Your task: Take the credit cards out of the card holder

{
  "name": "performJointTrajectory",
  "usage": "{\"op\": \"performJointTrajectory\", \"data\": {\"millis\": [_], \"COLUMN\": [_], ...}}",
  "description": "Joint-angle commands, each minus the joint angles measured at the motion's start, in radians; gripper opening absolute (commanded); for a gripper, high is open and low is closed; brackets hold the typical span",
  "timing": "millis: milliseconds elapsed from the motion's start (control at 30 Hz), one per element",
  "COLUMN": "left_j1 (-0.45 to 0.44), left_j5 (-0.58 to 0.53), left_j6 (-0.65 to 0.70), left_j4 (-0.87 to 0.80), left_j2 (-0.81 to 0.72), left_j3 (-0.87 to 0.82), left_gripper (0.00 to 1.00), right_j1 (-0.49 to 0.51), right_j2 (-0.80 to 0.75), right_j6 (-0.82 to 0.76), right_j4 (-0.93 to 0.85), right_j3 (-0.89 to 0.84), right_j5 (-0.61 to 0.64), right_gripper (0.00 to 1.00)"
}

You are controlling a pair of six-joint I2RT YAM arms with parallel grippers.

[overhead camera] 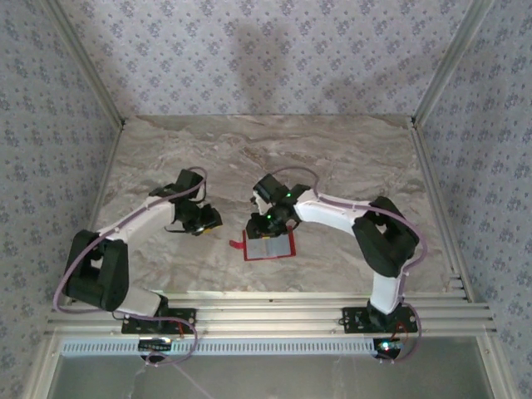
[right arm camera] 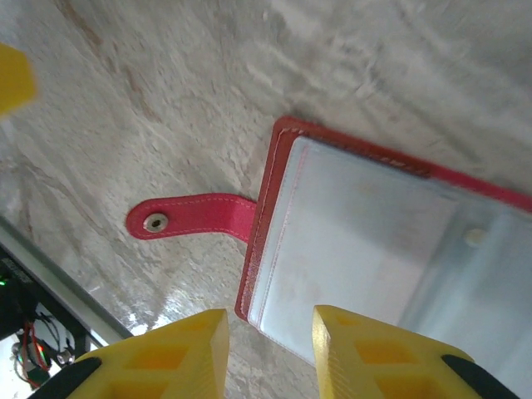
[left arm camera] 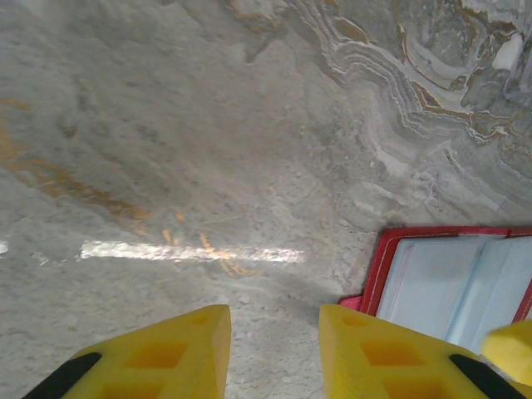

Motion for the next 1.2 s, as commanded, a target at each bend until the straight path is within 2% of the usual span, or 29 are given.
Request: {"op": "performJointTrajectory", "data": {"millis": [0, 500, 933, 1167], "left_j1": [0.011, 0.012, 0.009, -0.039], "left_j5": [0.030, 0.046, 0.047, 0.028], "left_j6": [0.028, 0.018, 0.014, 0.013], "left_j4": [-0.005, 0.006, -0.002, -0.018], "left_j2": [-0.042, -0.066, -0.060, -0.041], "left_j3": [-0.022, -0.046, -0.023, 0.017], "left_gripper": [0.34, 0.35, 0.35, 0.35], "right_j1": [0.020, 0.057, 0.059, 0.074], "right_j2": [0.047, 0.128, 0.105, 0.095], "right_j6": [0.064, 0.080, 0.056, 0.018], "right_j4": [0.008, 0.023, -0.175, -0.265], "right_j3": [0.040, 0.069, 0.090, 0.130], "right_j5": [0.004, -0.011, 0.160, 0.264], "right_gripper": [0.35, 0.40, 0.40, 0.40]}}
